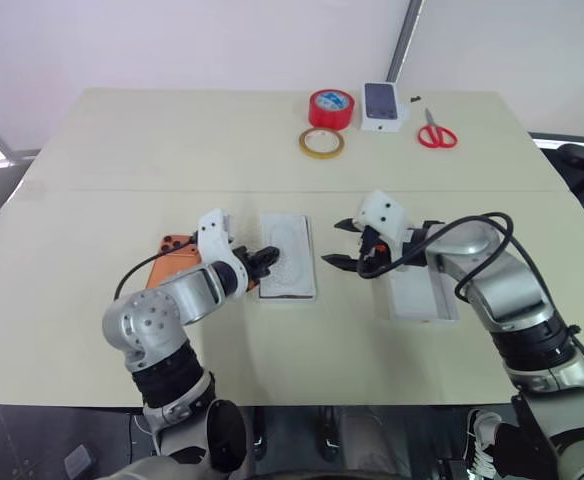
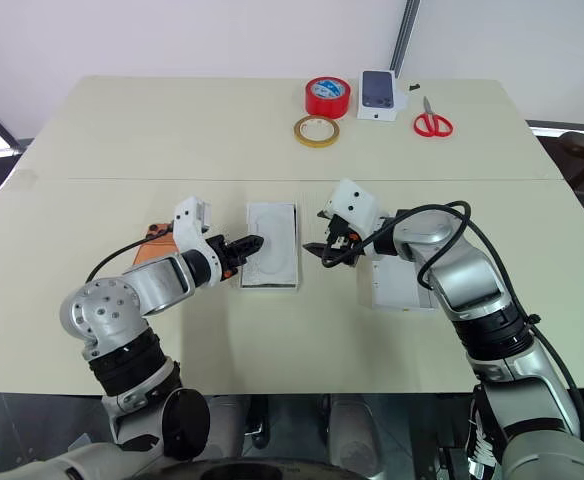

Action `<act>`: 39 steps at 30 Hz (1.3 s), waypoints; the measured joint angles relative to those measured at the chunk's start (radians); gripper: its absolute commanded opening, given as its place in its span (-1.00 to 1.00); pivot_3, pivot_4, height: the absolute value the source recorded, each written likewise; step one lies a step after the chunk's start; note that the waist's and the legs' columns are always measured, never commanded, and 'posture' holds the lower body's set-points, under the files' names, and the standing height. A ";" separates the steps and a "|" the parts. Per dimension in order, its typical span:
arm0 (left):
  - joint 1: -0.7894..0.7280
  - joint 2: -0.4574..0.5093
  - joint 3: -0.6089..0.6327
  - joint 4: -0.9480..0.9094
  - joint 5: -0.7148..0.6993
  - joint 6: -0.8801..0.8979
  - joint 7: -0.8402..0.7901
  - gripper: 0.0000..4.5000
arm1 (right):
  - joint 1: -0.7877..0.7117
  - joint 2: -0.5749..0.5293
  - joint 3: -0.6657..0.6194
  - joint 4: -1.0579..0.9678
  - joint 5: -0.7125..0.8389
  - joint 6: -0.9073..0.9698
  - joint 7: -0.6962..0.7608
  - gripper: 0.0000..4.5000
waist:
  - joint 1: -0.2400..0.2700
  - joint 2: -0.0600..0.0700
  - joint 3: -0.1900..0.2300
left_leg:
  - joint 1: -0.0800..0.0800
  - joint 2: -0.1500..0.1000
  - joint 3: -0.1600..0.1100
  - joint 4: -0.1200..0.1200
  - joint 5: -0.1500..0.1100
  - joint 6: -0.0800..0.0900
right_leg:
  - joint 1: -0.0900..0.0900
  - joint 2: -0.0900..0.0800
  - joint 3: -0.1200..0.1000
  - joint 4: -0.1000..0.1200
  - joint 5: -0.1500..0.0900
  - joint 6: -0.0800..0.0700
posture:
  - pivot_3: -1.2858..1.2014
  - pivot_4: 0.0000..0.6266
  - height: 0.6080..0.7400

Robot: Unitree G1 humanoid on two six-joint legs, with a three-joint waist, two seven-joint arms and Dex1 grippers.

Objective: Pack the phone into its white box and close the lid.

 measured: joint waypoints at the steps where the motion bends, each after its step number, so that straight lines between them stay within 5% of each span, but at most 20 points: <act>1: -0.003 0.000 0.000 -0.003 0.000 0.000 -0.003 0.66 | 0.000 0.003 0.000 0.002 0.000 -0.001 -0.002 0.57 | 0.000 0.000 0.000 | 0.000 0.000 0.000 0.000 0.000 0.000 | 0.000 0.000 0.000 0.000 0.000 0.000 | 0.03 -0.52 1.00; 3: -0.010 -0.001 0.008 -0.010 -0.003 0.000 -0.008 0.84 | -0.002 0.009 0.000 0.015 -0.001 -0.002 -0.007 0.57 | 0.000 0.000 0.000 | 0.000 0.000 0.000 0.000 0.000 0.000 | 0.000 0.000 0.000 0.000 0.000 0.000 | 0.03 -0.52 1.00; 6: -0.022 0.005 0.046 -0.023 -0.004 0.000 -0.015 0.87 | -0.016 0.021 0.002 0.025 -0.008 -0.001 -0.014 0.20 | -0.002 0.000 0.000 | 0.000 0.000 0.000 0.000 0.000 0.000 | 0.000 0.000 0.000 0.000 0.000 0.000 | 0.03 -0.52 1.00; 11: -0.034 0.062 0.082 -0.053 -0.020 0.000 -0.043 0.87 | -0.070 0.065 0.013 0.040 -0.028 0.045 -0.054 -0.97 | -0.002 0.000 0.000 | 0.000 0.000 0.000 0.000 0.000 0.000 | 0.000 0.001 0.000 0.001 0.000 0.000 | 0.03 -0.52 1.00; 18: -0.044 0.161 0.114 -0.068 -0.042 -0.009 -0.111 0.87 | -0.111 0.138 0.073 0.057 -0.062 0.087 -0.108 -0.99 | -0.002 0.000 0.000 | 0.000 0.000 0.000 0.000 0.000 0.000 | 0.000 0.000 0.000 0.001 0.000 0.000 | 0.03 -0.52 1.00; 27: 0.306 0.662 -0.021 -0.100 -0.047 -0.354 -0.471 0.87 | -0.224 0.300 0.203 0.224 -0.178 0.111 -0.223 -0.99 | -0.006 0.000 0.000 | 0.000 0.002 0.001 -0.007 0.004 -0.008 | -0.008 0.000 0.001 0.006 0.000 -0.002 | 0.03 -0.52 1.00; 33: 0.520 0.805 -0.057 -0.151 -0.053 -0.532 -0.665 0.87 | -0.259 0.354 0.240 0.380 -0.244 0.065 -0.254 -0.99 | -0.012 0.000 0.000 | -0.002 0.000 0.003 -0.009 0.002 -0.010 | -0.010 -0.006 0.002 0.000 0.002 -0.004 | 0.03 -0.52 1.00; 39: 0.611 0.833 -0.082 -0.196 -0.075 -0.621 -0.727 0.87 | -0.286 0.397 0.246 0.500 -0.304 0.005 -0.288 -0.99 | -0.011 0.000 0.000 | -0.003 0.001 0.003 -0.011 0.002 -0.011 | -0.011 -0.006 0.003 0.001 0.002 -0.004 | 0.03 -0.52 1.00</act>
